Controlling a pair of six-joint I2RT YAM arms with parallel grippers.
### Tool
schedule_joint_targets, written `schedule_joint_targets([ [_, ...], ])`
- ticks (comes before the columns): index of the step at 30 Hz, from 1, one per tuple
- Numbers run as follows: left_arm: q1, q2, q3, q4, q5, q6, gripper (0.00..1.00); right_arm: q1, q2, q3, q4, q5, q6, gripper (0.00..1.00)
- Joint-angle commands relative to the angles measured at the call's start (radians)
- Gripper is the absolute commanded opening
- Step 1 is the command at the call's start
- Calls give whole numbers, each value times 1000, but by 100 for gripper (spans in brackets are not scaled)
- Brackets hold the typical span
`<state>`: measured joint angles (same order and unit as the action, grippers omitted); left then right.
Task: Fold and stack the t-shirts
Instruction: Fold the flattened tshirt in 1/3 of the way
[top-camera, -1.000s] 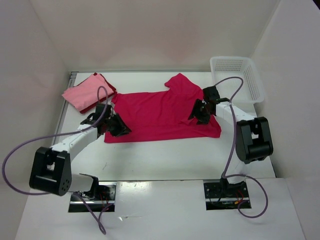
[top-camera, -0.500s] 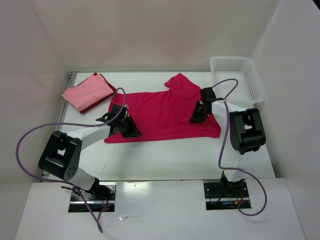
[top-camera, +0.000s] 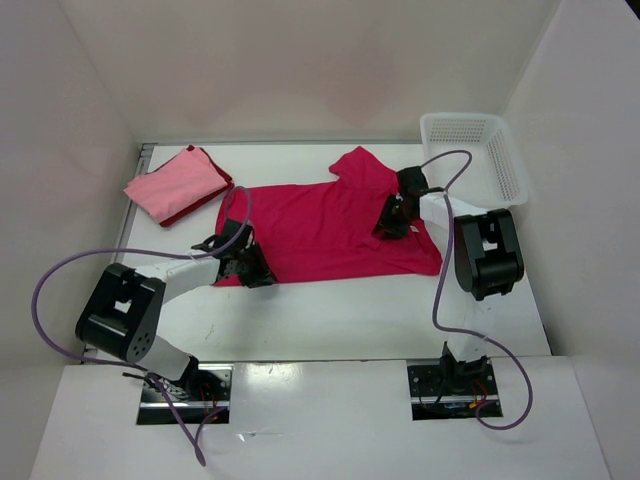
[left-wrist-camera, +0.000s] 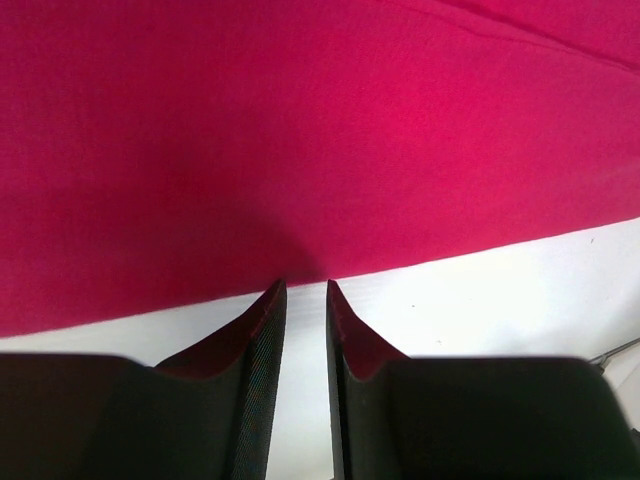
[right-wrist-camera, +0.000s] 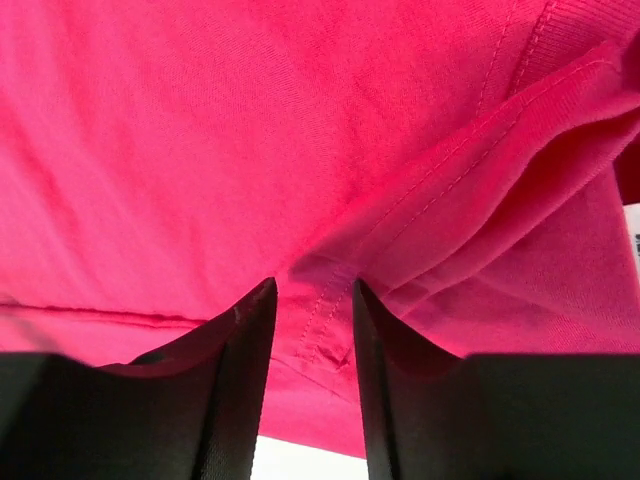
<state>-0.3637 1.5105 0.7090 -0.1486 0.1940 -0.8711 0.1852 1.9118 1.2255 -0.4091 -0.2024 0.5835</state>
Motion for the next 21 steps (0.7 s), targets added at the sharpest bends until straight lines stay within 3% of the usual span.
schedule_joint_targets([
  [1, 2, -53, -17, 20, -13, -14, 30, -3, -29, 34, -29, 27, -8, 43],
  [6, 2, -87, -26, 20, -22, -23, 30, -3, -137, -47, -30, 51, 12, 43],
  [16, 57, -69, -6, 11, -31, 10, 30, -3, -128, -116, -28, -6, 12, 43],
  [21, 91, -44, 3, 11, -41, 30, 30, 17, -92, -84, -19, -60, 3, 35],
])
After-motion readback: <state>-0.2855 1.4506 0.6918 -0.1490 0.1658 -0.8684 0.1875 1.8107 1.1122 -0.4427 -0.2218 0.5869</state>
